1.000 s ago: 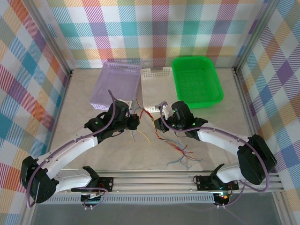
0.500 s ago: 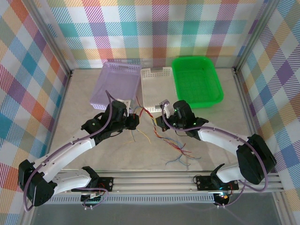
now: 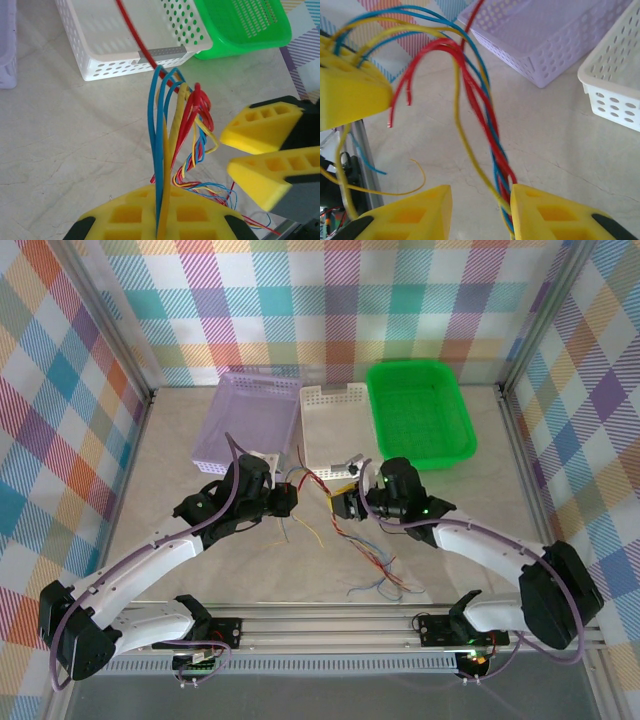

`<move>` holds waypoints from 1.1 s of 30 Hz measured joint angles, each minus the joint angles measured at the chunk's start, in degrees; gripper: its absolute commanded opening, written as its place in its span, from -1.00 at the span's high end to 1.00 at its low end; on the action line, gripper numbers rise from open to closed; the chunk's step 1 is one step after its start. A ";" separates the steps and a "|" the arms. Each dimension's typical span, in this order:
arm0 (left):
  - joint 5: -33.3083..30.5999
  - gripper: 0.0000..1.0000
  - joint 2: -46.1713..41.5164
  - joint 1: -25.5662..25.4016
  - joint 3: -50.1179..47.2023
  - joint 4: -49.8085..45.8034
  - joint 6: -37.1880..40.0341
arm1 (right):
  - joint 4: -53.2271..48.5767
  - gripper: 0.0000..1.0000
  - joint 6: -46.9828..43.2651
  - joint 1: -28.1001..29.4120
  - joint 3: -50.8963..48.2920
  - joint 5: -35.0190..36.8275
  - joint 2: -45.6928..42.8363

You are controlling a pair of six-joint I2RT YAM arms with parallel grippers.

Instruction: Untangle the cables

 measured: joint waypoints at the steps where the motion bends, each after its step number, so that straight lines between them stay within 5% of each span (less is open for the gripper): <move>1: 0.00 1.00 0.02 0.00 0.00 0.00 0.00 | 0.17 0.30 -0.02 0.00 -0.24 -0.13 -0.70; 16: 0.92 1.00 0.48 0.00 0.00 0.11 -0.87 | 0.52 0.38 -0.26 0.00 1.05 -1.14 4.81; 26: 1.03 1.00 0.74 0.00 0.00 0.13 -1.09 | 1.16 1.00 -0.42 0.02 1.40 -1.31 6.80; 33: 0.85 1.00 0.72 0.00 0.00 0.11 -1.09 | 1.38 1.00 -0.48 0.02 1.40 0.07 6.80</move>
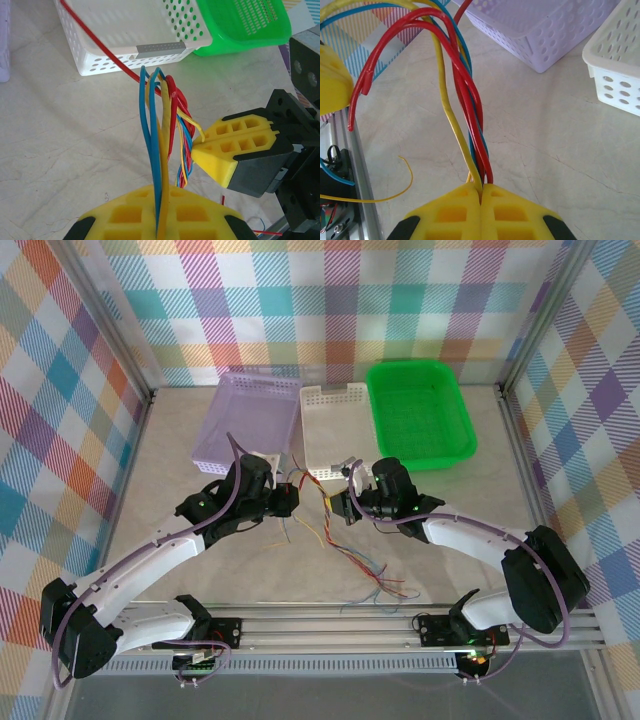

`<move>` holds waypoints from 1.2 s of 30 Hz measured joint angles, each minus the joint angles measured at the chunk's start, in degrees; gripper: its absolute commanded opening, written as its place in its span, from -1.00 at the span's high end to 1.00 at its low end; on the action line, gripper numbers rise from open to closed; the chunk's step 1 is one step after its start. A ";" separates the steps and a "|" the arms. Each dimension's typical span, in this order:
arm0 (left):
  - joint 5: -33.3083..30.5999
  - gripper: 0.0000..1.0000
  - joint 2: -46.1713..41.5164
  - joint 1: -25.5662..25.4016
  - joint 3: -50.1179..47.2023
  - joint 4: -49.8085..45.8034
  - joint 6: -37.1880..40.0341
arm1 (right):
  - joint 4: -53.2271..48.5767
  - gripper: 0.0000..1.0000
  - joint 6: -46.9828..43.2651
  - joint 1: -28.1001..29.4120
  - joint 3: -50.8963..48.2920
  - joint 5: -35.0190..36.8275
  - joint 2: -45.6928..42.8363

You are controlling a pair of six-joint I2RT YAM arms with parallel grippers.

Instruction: Untangle the cables

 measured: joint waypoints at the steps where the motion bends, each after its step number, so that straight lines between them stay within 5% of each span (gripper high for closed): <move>1: -0.04 1.00 -0.02 0.00 0.00 -0.04 0.00 | 0.00 1.00 0.00 0.00 0.00 0.37 -0.04; 15: -5.46 1.00 -0.22 0.72 3.63 -9.38 6.01 | -1.33 1.00 2.23 -4.52 -2.78 4.55 -8.07; 21: -5.70 1.00 0.92 4.48 6.08 -11.50 8.83 | -2.32 1.00 3.82 -5.53 -2.80 4.39 -11.89; 26: -11.80 1.00 0.39 12.15 6.25 -17.66 9.73 | -8.04 1.00 5.86 -12.48 -5.11 10.86 -15.37; 33: -9.94 1.00 -0.59 12.90 4.98 -17.68 10.58 | -10.80 1.00 6.73 -12.90 -5.57 9.66 -16.98; 36: -6.03 1.00 -1.07 12.90 4.02 -16.59 10.58 | -9.46 0.68 7.17 -12.85 -5.79 4.70 -16.90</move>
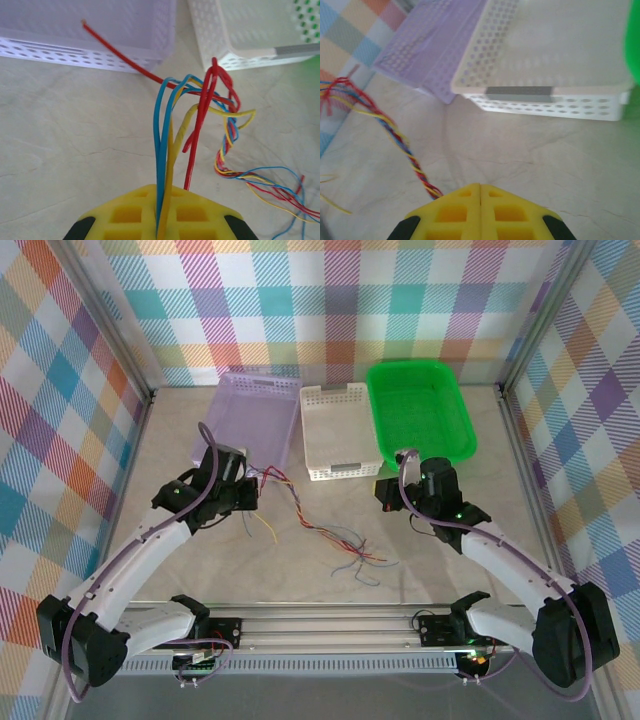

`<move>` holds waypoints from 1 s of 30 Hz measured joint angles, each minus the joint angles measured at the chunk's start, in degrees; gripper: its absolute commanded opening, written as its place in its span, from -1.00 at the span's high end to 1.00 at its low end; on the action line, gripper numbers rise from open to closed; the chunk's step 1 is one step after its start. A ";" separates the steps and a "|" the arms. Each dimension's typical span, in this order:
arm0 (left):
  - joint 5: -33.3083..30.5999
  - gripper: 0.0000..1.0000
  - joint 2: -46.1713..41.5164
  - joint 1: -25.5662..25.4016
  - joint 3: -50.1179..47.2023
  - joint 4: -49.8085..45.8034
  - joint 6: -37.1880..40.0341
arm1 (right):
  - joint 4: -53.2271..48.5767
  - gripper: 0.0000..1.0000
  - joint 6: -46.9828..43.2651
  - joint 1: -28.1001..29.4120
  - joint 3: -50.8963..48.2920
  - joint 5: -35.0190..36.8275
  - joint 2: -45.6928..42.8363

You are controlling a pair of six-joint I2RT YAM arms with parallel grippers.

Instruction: Untangle the cables

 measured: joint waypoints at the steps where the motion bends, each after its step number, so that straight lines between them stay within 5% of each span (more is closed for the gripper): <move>1: 1.40 1.00 -0.09 0.00 -0.15 0.26 -0.02 | 0.57 0.49 0.31 0.24 0.00 -1.81 0.24; 4: 5.51 1.00 -0.26 -0.24 -0.55 1.84 -0.35 | 2.75 0.13 0.46 2.16 0.04 -5.07 1.70; 8: 10.51 1.00 -0.24 -2.05 -1.25 4.48 -0.96 | 3.45 -0.02 -1.01 7.56 1.42 -5.86 5.66; 30: 15.67 1.00 -0.24 -5.68 -1.46 5.70 0.87 | 9.31 -0.04 -2.58 12.66 12.92 -10.82 18.60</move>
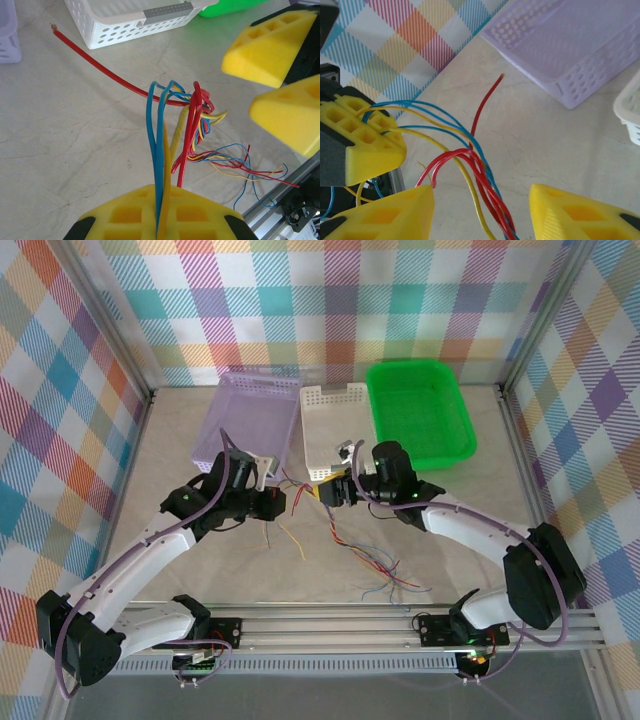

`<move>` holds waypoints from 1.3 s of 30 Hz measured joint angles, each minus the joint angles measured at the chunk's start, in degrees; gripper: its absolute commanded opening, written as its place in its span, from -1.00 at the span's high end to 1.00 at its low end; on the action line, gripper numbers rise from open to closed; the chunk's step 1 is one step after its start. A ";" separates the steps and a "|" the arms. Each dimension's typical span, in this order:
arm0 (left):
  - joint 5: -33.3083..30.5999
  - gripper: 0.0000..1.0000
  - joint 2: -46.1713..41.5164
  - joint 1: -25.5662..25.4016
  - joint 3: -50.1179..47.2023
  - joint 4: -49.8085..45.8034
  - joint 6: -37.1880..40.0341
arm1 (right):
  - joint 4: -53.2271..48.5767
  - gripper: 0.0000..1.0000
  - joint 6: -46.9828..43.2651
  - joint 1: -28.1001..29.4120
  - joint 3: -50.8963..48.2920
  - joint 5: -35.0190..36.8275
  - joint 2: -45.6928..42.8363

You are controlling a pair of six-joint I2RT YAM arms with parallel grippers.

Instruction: Untangle the cables

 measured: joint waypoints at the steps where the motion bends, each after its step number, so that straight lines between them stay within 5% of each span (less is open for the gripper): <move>1: 0.02 1.00 0.00 0.00 0.00 0.02 0.00 | 0.15 -0.04 -0.17 0.39 0.00 0.02 0.48; 12: 0.90 1.00 0.00 -0.09 -0.15 0.39 0.02 | 0.22 0.26 -1.40 1.27 0.02 2.05 5.16; 26: 1.05 1.00 0.00 -0.59 -0.42 0.39 0.42 | 2.75 0.08 -0.46 1.44 0.02 2.58 5.40; 39: 1.05 1.00 0.00 -1.22 -0.42 0.35 0.83 | 3.72 0.21 0.63 1.31 0.24 1.73 5.64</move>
